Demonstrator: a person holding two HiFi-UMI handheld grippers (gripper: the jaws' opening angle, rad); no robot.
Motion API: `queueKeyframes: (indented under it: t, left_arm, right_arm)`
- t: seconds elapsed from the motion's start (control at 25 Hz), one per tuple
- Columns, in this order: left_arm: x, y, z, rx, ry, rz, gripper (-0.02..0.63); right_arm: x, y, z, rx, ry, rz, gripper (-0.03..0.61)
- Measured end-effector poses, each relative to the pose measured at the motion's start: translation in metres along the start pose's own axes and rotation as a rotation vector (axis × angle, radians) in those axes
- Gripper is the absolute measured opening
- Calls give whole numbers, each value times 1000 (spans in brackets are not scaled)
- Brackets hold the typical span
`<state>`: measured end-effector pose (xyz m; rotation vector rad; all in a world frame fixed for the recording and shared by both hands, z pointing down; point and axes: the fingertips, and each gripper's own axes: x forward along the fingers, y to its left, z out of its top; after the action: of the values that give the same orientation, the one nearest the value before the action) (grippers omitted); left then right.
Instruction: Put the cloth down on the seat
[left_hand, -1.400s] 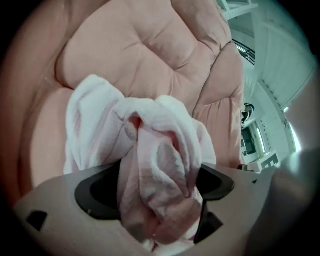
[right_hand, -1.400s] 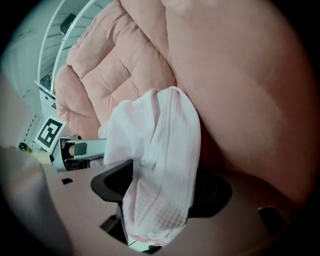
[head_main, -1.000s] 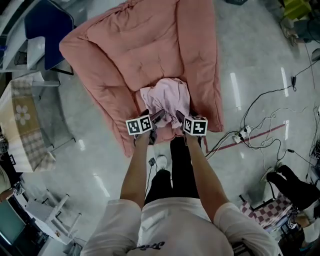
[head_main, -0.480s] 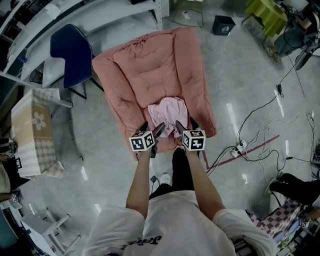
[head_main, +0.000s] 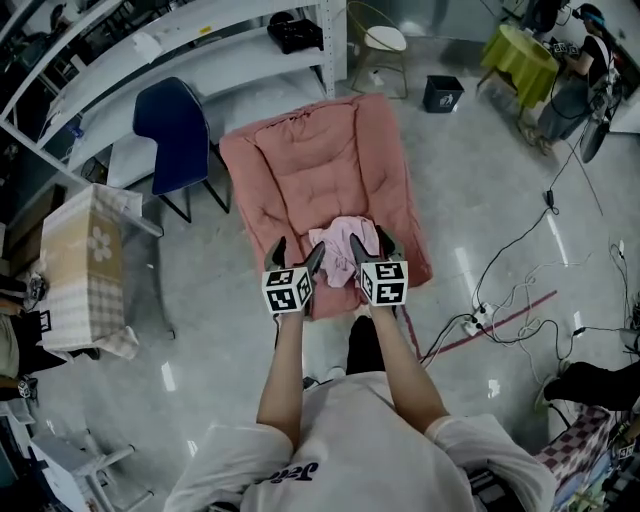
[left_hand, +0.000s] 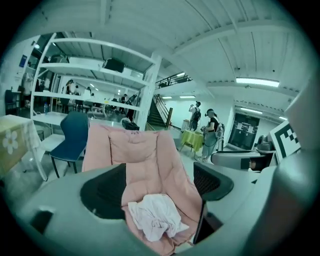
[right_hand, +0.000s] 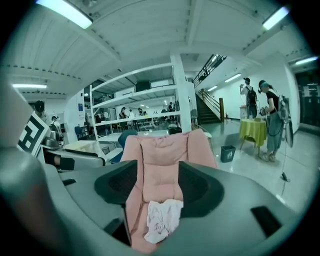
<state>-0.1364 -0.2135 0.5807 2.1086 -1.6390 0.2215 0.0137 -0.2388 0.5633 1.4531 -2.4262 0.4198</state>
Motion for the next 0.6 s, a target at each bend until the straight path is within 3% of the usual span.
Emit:
queueKeyframes:
  t: [0.2,0.36,0.6]
  left_arm:
    - [-42,-2,48,24,-142,62,409]
    - [-82,-5,82,70,-256,113,261]
    - [-139,-15,127,113,-404,165,118]
  right_arm:
    - [-30,20,52,-52,-117,7,227]
    - [-56,42,95,-77,-226,17,199]
    - [-93,72,132,-113,-320,51,123]
